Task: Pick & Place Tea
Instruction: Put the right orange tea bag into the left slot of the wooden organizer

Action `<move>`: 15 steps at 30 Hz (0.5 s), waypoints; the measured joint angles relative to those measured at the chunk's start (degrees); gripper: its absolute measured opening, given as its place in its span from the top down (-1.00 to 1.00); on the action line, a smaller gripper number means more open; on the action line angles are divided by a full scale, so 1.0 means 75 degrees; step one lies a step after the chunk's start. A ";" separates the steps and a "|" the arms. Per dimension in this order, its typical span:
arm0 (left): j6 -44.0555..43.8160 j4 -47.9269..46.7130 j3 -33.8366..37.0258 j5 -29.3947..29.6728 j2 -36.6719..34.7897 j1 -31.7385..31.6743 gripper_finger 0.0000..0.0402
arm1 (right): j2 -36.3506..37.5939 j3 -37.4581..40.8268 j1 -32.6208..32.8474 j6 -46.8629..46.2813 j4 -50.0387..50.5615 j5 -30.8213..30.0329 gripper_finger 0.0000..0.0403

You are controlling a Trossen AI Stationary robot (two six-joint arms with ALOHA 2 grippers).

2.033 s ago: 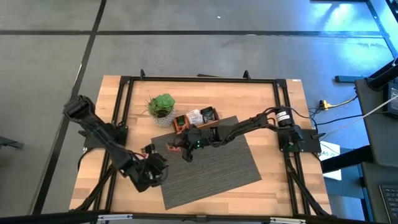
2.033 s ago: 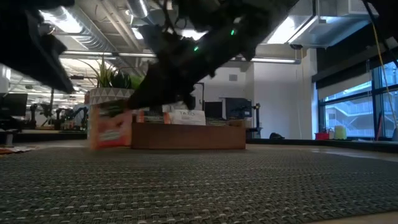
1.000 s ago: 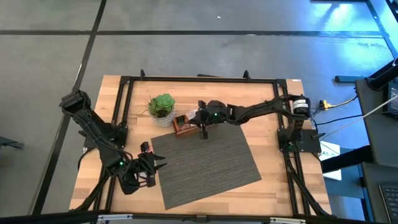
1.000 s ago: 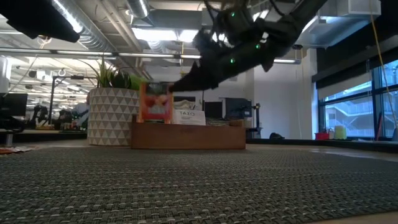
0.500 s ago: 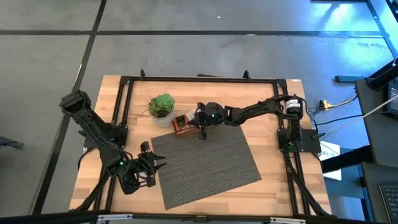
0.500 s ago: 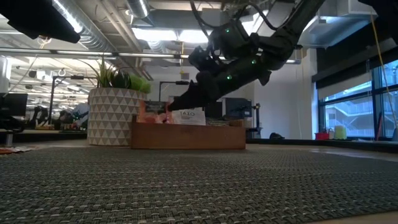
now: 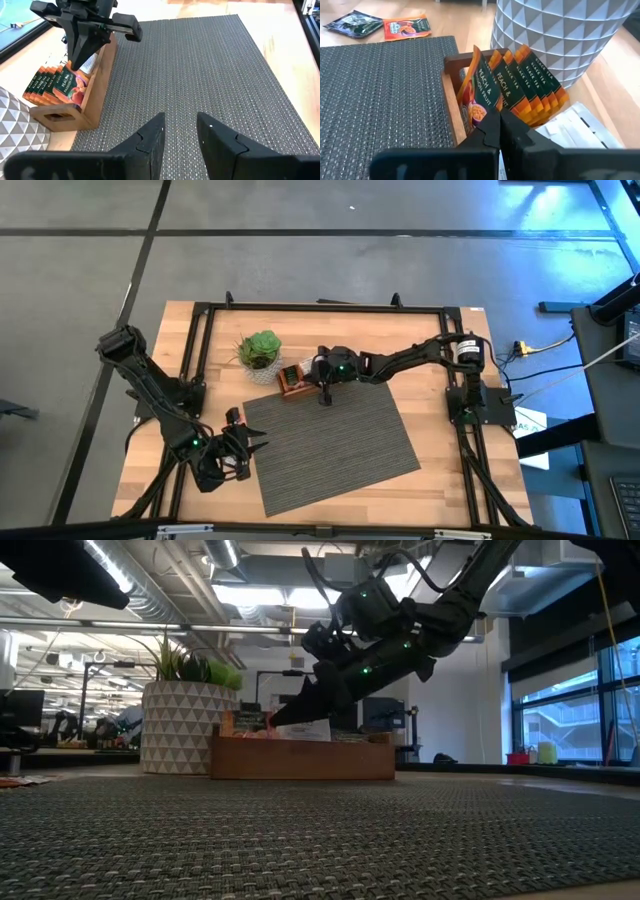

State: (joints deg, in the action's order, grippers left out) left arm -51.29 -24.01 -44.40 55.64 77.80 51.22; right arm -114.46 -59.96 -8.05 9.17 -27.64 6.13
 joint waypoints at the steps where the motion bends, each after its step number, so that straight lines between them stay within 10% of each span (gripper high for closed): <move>1: 0.0000 -0.0001 0.0000 0.0000 0.0000 0.0000 0.45 | 0.0000 0.0000 0.0000 -0.0001 0.0005 0.0000 0.97; 15: 0.0000 -0.0001 0.0000 -0.0110 0.0000 0.0000 0.45 | -0.0002 0.0000 0.0003 0.0049 0.0009 -0.0006 0.93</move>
State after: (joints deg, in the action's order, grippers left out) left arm -51.29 -24.02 -44.40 54.81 77.80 51.22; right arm -114.48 -59.96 -8.03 9.54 -27.57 6.09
